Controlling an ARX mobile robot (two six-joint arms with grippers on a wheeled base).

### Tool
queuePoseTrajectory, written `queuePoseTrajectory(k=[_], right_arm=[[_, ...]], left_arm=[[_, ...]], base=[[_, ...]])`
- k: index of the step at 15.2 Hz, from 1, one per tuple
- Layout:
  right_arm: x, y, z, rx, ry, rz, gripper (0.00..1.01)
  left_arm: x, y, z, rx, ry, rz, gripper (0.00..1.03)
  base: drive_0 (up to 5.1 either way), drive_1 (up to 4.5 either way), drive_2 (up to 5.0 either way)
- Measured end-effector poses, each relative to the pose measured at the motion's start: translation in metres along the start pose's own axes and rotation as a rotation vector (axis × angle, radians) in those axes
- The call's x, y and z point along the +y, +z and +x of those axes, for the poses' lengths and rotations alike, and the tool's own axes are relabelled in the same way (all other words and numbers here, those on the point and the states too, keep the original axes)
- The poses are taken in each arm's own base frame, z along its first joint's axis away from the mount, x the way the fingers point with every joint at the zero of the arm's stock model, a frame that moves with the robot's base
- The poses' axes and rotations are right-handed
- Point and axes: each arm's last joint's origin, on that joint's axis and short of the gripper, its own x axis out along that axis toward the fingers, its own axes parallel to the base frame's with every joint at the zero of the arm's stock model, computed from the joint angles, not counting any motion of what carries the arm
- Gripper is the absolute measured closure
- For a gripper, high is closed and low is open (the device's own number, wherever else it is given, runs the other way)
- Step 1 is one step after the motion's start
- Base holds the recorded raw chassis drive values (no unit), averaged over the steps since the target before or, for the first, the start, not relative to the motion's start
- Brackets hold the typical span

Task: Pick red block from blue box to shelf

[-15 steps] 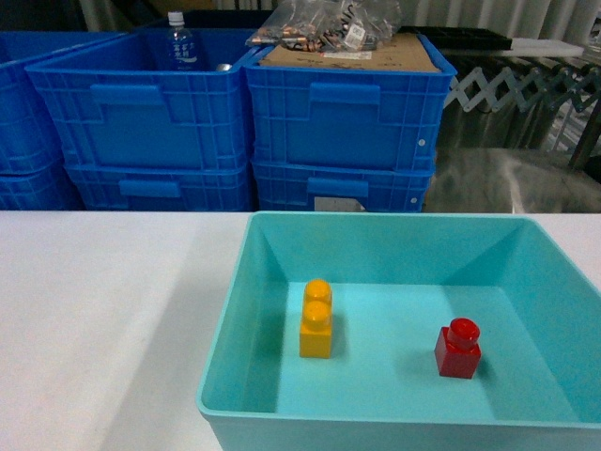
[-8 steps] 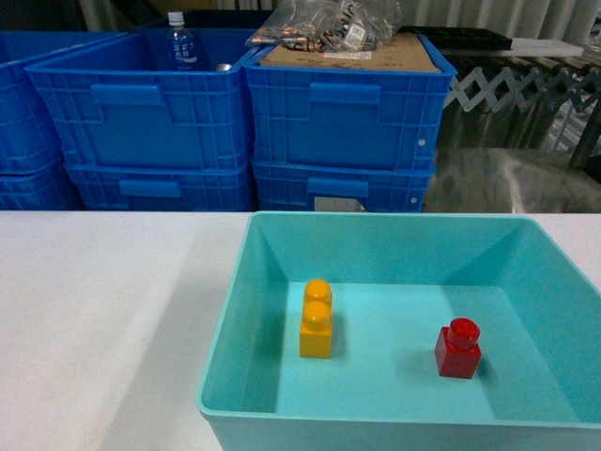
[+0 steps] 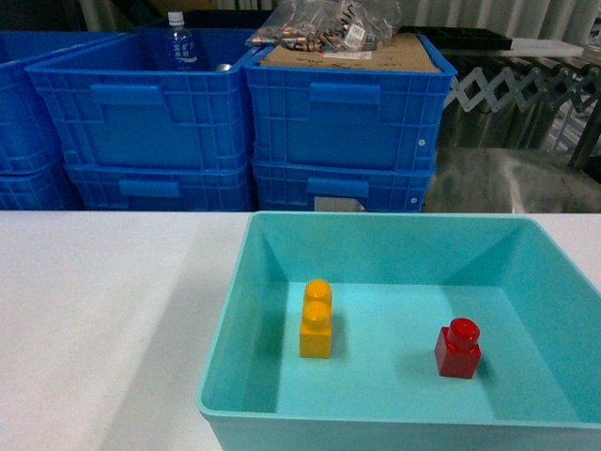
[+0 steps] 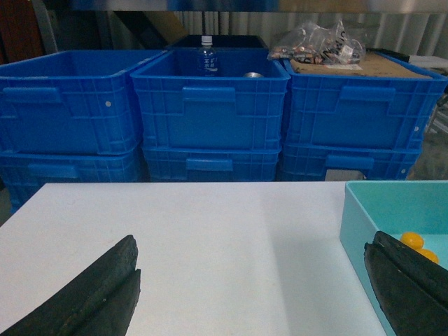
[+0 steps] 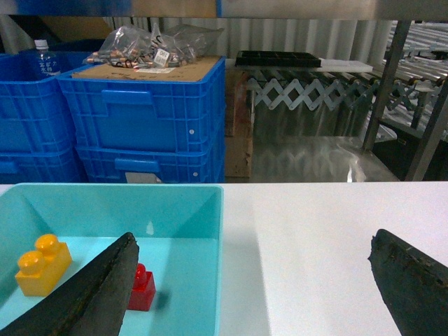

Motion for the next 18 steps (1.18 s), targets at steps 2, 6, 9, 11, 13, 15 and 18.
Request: queuePoseTrajectory(k=[2,6,9,11,13,15,18], right_arm=[[0.000,0.000,0.000,0.000,0.000,0.000,0.03],[0.001,-0.005,0.014,0.261,0.096,-0.027,0.03],[0.003,0.027,0.054,0.340,0.133,-0.037,0.03],[0.016,0.036,0.088,0.450,0.201,0.017,0.03],[0.043,0.041,0.119,0.521,0.275,0.035,0.03],[0.081,0.033,0.144,0.607,0.349,0.005,0.03],[0.114,0.001,0.171,0.740,0.332,-0.049,0.03]], left_arm=[[0.000,0.000,0.000,0.000,0.000,0.000,0.05],[0.000,0.000,0.000,0.000,0.000,0.000,0.05],[0.000,0.000,0.000,0.000,0.000,0.000,0.05],[0.000,0.000,0.000,0.000,0.000,0.000,0.05],[0.000,0.000,0.000,0.000,0.000,0.000,0.05],[0.000,0.000,0.000,0.000,0.000,0.000,0.05],[0.000,0.000,0.000,0.000,0.000,0.000,0.05]], base=[[0.0,0.00,0.0],[0.0,0.00,0.0],[0.0,0.00,0.0],[0.0,0.00,0.0],[0.0,0.00,0.0],[0.0,0.00,0.0],[0.0,0.00,0.0]])
